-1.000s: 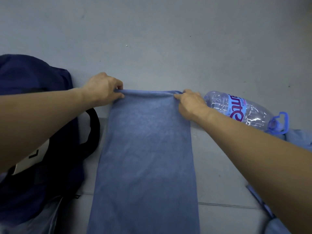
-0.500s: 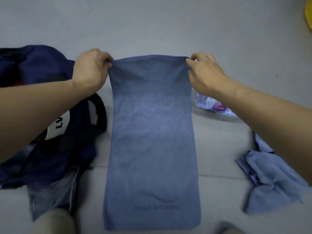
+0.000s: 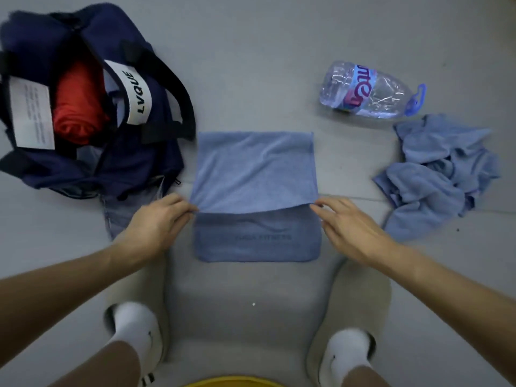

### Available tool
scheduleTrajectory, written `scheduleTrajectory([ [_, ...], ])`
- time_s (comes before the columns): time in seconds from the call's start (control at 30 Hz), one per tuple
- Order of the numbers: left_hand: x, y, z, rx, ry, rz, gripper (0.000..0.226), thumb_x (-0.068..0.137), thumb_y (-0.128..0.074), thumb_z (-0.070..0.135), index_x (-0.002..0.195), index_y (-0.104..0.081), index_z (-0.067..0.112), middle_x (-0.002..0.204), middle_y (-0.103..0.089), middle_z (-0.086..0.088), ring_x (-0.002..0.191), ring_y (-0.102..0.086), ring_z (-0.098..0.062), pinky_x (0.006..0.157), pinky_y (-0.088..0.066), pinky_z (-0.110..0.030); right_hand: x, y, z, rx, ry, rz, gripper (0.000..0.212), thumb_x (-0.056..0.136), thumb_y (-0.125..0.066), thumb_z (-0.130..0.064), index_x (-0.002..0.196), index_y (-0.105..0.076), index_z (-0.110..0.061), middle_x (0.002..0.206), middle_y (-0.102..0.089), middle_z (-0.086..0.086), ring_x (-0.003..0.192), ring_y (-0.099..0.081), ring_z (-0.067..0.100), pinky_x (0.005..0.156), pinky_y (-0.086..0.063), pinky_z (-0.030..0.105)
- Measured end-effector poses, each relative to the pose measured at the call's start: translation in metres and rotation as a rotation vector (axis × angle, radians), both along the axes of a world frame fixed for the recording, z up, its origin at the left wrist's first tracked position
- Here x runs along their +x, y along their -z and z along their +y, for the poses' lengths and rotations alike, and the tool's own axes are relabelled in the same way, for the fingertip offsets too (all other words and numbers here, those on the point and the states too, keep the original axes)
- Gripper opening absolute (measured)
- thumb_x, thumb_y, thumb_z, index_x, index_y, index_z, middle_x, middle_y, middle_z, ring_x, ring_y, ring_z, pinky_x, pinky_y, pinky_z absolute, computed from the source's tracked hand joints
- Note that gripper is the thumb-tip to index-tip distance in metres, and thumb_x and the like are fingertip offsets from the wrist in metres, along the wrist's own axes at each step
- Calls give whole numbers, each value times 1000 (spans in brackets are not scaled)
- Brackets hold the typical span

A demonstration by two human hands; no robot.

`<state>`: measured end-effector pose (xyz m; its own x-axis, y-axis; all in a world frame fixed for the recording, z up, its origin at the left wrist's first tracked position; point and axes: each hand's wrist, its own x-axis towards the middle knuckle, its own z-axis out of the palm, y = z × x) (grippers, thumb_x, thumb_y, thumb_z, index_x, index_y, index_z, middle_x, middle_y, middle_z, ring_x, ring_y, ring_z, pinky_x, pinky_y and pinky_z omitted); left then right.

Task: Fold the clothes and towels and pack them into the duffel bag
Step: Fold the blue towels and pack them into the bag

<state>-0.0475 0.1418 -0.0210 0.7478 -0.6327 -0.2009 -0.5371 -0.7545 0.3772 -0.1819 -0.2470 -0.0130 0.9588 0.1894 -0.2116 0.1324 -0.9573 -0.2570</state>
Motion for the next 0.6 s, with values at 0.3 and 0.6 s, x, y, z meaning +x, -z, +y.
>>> scheduleTrajectory([
  [0.3, -26, -5, 11, -19, 25, -3, 30, 103, -38, 43, 111, -60, 25, 104, -60, 6, 77, -66, -27, 58, -53, -44, -55, -2, 6, 186, -1, -34, 44, 94, -41, -20, 130, -64, -9, 129, -62, 8, 112, -58, 27, 96, -49, 37],
  [0.6, -66, 17, 28, 76, 482, 174, 24, 103, -43, 40, 110, -63, 28, 102, -62, 6, 80, -64, -17, 67, -55, -28, -79, 23, -2, 51, -197, 204, 30, 97, -47, -37, 98, -75, -27, 101, -68, -8, 98, -62, 21, 81, -53, 36],
])
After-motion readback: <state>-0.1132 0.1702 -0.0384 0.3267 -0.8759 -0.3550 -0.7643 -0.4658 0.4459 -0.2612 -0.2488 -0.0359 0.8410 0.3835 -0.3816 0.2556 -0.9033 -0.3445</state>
